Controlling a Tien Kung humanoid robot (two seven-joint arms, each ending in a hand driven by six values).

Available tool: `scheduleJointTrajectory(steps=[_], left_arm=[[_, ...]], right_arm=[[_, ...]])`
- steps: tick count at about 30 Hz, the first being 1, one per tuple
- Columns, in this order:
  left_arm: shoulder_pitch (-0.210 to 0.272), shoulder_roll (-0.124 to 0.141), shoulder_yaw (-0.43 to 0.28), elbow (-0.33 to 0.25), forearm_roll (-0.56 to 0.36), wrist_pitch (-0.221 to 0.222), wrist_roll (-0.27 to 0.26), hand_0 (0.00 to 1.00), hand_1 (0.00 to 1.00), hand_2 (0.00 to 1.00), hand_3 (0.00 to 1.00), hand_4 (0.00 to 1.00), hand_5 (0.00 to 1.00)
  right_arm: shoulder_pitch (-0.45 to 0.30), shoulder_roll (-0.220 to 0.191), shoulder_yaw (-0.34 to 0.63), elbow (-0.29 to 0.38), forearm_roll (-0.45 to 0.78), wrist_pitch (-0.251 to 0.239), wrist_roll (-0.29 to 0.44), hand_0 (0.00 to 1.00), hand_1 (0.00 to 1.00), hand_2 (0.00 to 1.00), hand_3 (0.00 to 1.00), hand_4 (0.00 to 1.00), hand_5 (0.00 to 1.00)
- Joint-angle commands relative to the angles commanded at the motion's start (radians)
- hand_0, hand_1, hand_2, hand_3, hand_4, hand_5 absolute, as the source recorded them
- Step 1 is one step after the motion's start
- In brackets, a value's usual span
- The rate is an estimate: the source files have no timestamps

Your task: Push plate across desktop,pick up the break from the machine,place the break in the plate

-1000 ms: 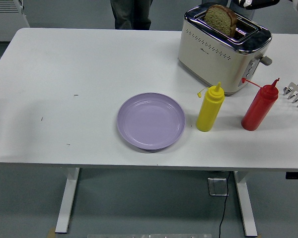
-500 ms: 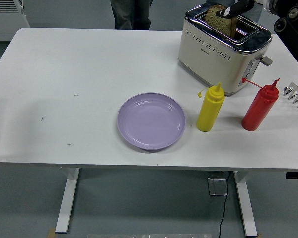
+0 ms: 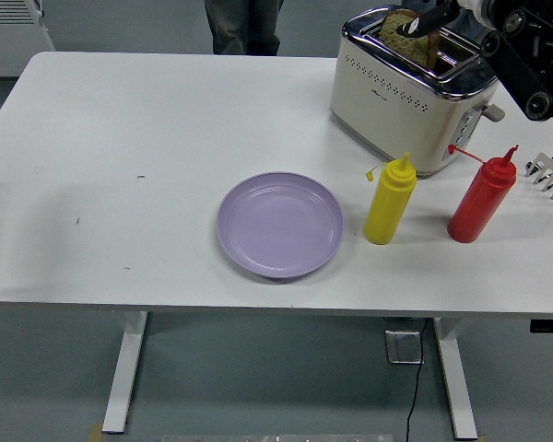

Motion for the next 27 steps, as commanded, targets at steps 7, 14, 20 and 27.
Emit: scheduleJointTrajectory(steps=[7,14,20,27], left_arm=[[-0.004,0.001,0.0,0.001,0.0,0.0,0.0,0.829,0.824,0.867,0.828,0.657,0.998],[-0.006,0.001,-0.001,0.0,0.0,0.0,0.0,0.829,0.824,0.865,0.828,0.657,0.998],[-0.007,0.0,-0.002,0.001,0.001,0.0,0.0,0.829,0.824,0.865,0.828,0.657,0.998],[-0.009,0.0,-0.002,0.001,0.001,0.0,-0.001,0.829,0.823,0.865,0.828,0.657,0.998]], right_arm=[[0.01,0.034,-0.039,-0.044,0.036,-0.015,0.002,0.672,0.647,0.654,0.835,0.856,0.426],[0.014,0.046,-0.065,-0.066,0.054,-0.035,0.003,0.482,0.52,0.544,0.766,0.818,0.402],[0.015,0.058,-0.089,-0.084,0.079,-0.048,0.005,0.423,0.474,0.505,0.725,0.762,0.333],[0.014,0.069,-0.11,-0.103,0.109,-0.068,0.009,0.366,0.433,0.474,0.674,0.658,0.22]])
